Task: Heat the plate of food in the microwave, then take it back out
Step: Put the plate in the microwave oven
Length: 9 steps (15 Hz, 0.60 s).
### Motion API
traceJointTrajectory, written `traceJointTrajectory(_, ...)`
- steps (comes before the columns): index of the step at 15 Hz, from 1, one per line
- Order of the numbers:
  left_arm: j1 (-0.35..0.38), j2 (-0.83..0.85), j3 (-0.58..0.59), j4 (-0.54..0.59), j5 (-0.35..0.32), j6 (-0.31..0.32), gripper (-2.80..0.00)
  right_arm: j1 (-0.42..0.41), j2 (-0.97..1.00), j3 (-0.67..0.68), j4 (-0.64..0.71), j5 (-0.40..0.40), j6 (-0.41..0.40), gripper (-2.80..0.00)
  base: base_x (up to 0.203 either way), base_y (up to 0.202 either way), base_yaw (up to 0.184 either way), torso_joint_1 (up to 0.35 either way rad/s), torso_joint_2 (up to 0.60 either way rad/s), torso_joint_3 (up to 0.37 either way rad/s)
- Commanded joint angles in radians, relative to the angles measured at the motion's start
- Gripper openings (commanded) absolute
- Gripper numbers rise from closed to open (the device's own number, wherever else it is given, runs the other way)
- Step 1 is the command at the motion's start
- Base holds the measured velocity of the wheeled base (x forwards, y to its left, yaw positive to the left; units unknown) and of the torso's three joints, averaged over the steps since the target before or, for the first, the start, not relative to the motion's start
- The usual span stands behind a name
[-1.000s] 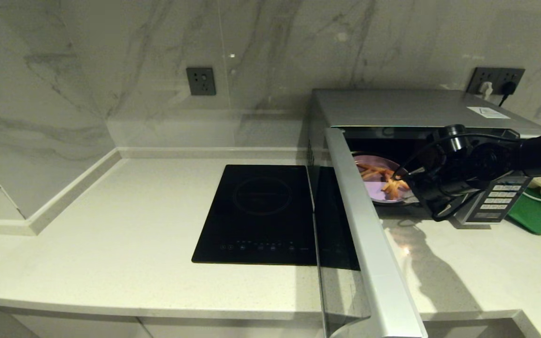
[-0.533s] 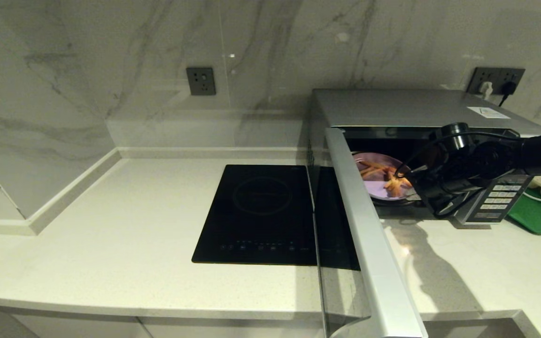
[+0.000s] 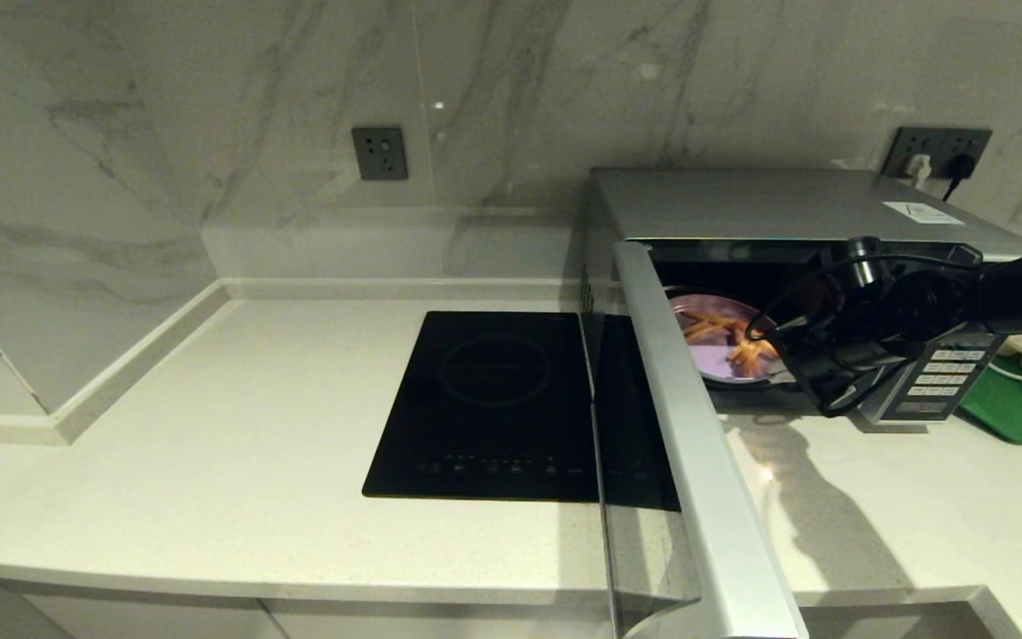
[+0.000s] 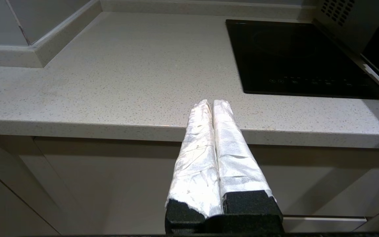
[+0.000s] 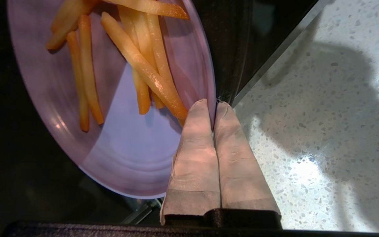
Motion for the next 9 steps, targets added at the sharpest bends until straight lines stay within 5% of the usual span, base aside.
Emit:
traceJointTrajectory(1,0.000,0.000,0.000,0.000,0.000,-0.001,-2.80,0.002,0.006,-0.002,0.002,-0.004,0.006,-2.80,0.000,0.000,0.000,0.000,0.00,0.000)
traceJointTrajectory(3,0.000,0.000,0.000,0.000,0.000,-0.001,-2.80,0.003,0.006,-0.002,0.002,-0.004,0.007,-2.63,0.000,0.000,0.000,0.000,0.00,0.000)
traceJointTrajectory(4,0.000,0.000,0.000,0.000,0.000,-0.001,-2.80,0.003,-0.003,-0.002,0.002,0.000,0.009,0.00,0.000,0.000,0.000,0.000,0.00,0.000)
traceJointTrajectory(9,0.000,0.000,0.000,0.000,0.000,-0.001,-2.80,0.003,-0.056,-0.004,0.002,0.004,0.008,0.00,0.000,0.000,0.000,0.000,0.00,0.000)
